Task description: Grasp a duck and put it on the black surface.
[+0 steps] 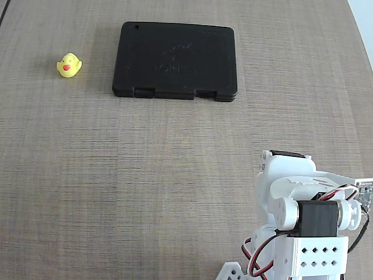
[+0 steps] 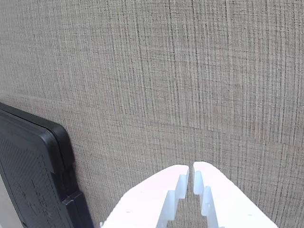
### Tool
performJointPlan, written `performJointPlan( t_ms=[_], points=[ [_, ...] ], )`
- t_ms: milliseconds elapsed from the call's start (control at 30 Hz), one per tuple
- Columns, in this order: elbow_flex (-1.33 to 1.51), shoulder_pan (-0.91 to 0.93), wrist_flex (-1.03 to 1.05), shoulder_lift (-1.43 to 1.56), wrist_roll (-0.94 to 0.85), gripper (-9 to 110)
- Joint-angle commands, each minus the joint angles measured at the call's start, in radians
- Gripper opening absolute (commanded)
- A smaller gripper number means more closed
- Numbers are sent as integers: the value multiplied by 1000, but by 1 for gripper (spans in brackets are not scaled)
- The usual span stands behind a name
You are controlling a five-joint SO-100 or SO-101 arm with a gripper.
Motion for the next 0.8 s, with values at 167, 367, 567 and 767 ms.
performJointPlan(
  t_ms=[167,367,567,767],
  points=[
    [-3,15,11,67,-3,0],
    [-3,15,11,67,-3,0],
    [-3,15,11,67,-3,0],
    [-3,8,11,67,0,0]
  ],
)
